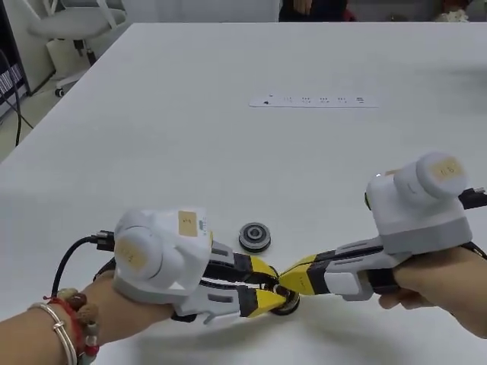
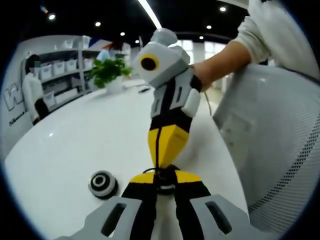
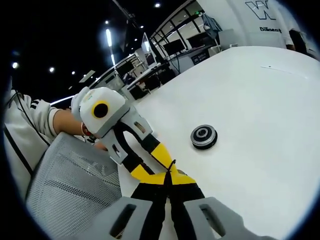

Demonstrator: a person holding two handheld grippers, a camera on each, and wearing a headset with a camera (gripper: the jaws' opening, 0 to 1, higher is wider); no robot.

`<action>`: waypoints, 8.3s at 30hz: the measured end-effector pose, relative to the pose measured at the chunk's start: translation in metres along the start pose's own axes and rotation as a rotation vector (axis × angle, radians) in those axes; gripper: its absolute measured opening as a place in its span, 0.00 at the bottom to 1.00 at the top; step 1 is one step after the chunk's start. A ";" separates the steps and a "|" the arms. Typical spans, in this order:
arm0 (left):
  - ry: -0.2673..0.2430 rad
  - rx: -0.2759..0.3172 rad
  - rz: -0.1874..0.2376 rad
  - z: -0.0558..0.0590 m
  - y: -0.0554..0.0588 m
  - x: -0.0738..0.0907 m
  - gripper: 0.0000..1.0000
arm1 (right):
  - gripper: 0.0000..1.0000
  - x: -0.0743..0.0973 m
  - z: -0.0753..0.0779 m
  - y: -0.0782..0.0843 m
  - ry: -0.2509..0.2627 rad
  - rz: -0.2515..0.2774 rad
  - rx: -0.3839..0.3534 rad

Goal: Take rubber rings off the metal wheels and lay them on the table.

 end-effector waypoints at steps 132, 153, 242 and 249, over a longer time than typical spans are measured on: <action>-0.328 0.222 0.083 -0.011 0.016 0.149 0.84 | 0.00 -0.060 -0.001 -0.013 0.029 -0.154 -0.038; -0.338 0.239 0.098 -0.012 0.014 0.149 0.83 | 0.06 -0.040 0.006 -0.020 0.058 -0.129 -0.002; -0.070 -0.015 0.113 -0.015 -0.084 0.049 0.66 | 0.19 0.017 0.005 0.026 0.035 -0.075 0.186; -0.038 -0.005 0.101 -0.010 -0.073 0.035 0.60 | 0.20 0.017 0.008 0.026 0.037 -0.076 0.198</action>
Point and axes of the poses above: the centre of the closed fingertips' face, and the gripper's own axes: x roughly backward along the fingers, z roughly to its right, y roughly out of its underside, the point moved 3 cm from there along x, roughly backward along the fingers, and after that the axes turned 12 degrees about -y, right-handed, at the moved point
